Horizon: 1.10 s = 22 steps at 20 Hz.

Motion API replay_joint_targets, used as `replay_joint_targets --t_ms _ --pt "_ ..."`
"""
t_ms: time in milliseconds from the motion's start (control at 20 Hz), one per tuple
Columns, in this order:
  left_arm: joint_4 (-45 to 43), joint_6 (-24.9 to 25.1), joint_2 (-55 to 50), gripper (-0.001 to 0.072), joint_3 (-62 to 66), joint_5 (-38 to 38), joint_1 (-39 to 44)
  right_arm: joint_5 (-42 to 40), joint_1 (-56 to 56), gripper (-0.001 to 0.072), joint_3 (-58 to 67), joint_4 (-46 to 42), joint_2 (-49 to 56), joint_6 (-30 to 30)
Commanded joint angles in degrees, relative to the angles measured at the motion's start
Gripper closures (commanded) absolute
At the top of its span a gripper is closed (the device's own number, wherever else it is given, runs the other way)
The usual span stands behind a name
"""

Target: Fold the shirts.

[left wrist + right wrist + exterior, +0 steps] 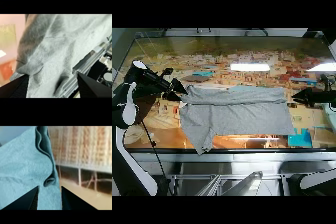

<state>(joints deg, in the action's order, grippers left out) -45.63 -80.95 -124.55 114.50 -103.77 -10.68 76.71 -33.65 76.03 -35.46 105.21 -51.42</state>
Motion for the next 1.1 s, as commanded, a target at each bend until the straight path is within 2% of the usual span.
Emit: replay_joint_targets --t_ms 0,50,100,150,350,400,450,550,750,1050 --pt "3.9 -1.6 1.4 0.0078 4.2 -2.8 -1.2 8.3 -1.0 0.0401 0.1 -0.7 -2.4 -1.6" --pt "3.6 -1.1 3.5 0.0079 2.6 -2.5 -1.6 10.9 -1.3 0.0472 -0.1 -1.5 -3.2 -1.7" --pt "2.7 0.7 6.2 0.0081 -1.0 -1.8 -1.9 12.2 -1.7 0.0476 -0.8 -3.3 -4.4 -2.5" --pt "1.2 1.9 9.2 0.0141 -5.2 -0.8 -2.2 12.5 -2.1 0.0474 -2.3 -5.8 -5.8 -2.7" --pt "-2.9 8.6 23.3 0.0137 -30.9 6.1 -2.4 8.8 -4.8 0.0474 -13.2 -14.8 -10.5 -0.5" --pt "-2.9 9.9 26.3 0.0137 -37.2 8.0 -2.4 8.7 -5.9 0.0458 -15.3 -15.4 -10.5 0.0" --pt "-3.0 11.3 28.5 0.0138 -42.1 9.9 -2.5 8.5 -6.8 0.0399 -17.2 -15.3 -10.2 1.0" --pt "-2.9 12.5 32.5 0.0138 -50.7 14.6 -3.5 8.0 -7.1 0.0385 -19.3 -15.4 -9.4 2.1" --pt "-2.8 14.9 38.1 0.0137 -61.3 17.5 -6.0 7.2 -6.8 0.0386 -21.8 -15.5 -7.8 2.6" --pt "-2.6 15.8 43.9 0.0137 -70.9 20.3 -10.3 5.4 -4.2 0.0386 -23.8 -15.5 -6.9 3.4"
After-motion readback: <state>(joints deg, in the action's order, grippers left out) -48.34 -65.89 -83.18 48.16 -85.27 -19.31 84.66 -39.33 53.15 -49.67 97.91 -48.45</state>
